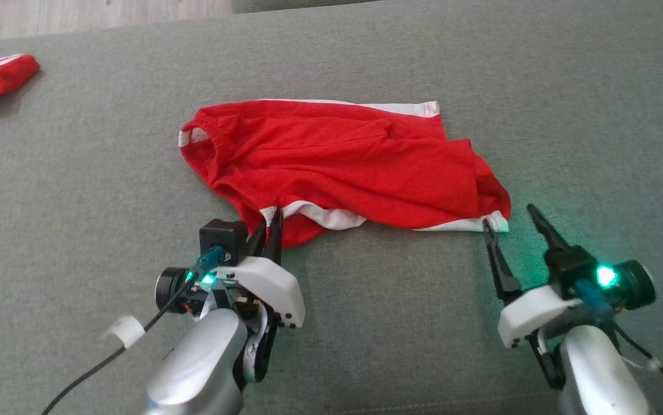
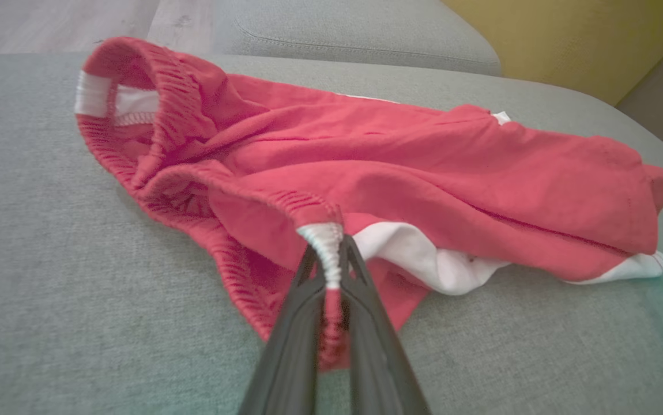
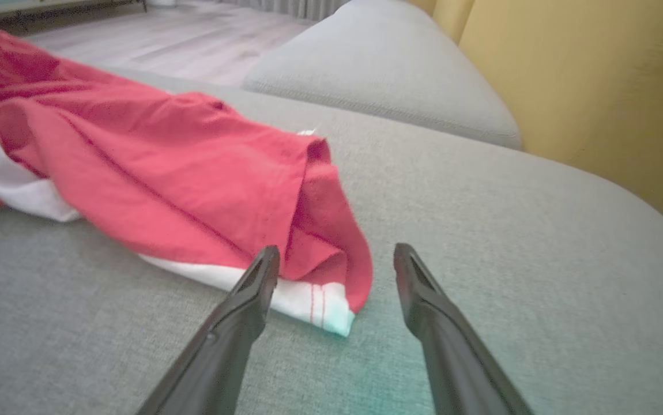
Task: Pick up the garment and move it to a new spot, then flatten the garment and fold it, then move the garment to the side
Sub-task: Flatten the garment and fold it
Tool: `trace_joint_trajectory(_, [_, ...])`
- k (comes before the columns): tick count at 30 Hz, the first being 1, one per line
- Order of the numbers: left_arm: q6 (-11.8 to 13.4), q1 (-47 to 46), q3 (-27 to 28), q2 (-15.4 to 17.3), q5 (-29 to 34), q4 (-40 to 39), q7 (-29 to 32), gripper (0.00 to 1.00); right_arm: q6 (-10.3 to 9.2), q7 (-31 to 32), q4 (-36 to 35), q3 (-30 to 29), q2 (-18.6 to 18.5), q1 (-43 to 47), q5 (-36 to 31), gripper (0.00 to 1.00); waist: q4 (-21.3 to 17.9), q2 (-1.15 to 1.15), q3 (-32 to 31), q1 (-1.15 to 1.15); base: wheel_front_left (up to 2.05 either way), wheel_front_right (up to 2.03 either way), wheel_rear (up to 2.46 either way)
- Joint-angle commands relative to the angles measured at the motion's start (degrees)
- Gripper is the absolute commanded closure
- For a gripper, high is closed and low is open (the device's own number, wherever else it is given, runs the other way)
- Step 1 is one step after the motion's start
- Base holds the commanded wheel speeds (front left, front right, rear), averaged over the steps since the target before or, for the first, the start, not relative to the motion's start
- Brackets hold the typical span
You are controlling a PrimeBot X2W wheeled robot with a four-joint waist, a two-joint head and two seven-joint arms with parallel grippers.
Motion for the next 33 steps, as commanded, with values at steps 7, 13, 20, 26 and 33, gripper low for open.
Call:
trace_joint_trajectory(7, [0.6,-1.6,1.3,0.7,0.5,-3.3,-1.3,1.00,0.43,2.8,8.0,2.4,-2.4,-5.5,-0.5,0.00,0.9,0.00,0.6,0.00,0.00,0.00,0.00])
trace_joint_trajectory(13, [1.0,-1.8,1.4,1.2,0.6,-4.3,-1.5,1.00,0.43,2.4,13.3,5.2,-3.6,-9.2,0.4,0.00,1.0,0.00,1.3,0.00,0.00,0.00,0.00])
trace_joint_trajectory(20, [1.3,-1.7,1.6,1.8,0.3,-5.0,-1.5,1.00,0.43,1.1,15.8,7.4,-3.9,-10.9,1.3,0.02,0.9,0.00,1.4,0.00,0.00,0.00,0.00])
trace_joint_trajectory(26, [1.6,-1.6,1.7,2.2,0.0,-5.4,-1.3,1.00,0.43,0.0,15.8,7.6,-3.4,-10.0,1.4,0.03,0.8,0.00,1.3,0.00,0.00,0.00,0.00])
trace_joint_trajectory(33, [1.8,-1.6,1.7,2.6,-0.2,-5.9,-1.1,1.00,0.43,-0.2,14.8,6.9,-2.6,-9.2,0.6,0.02,0.8,0.00,1.6,0.00,0.00,0.00,0.00])
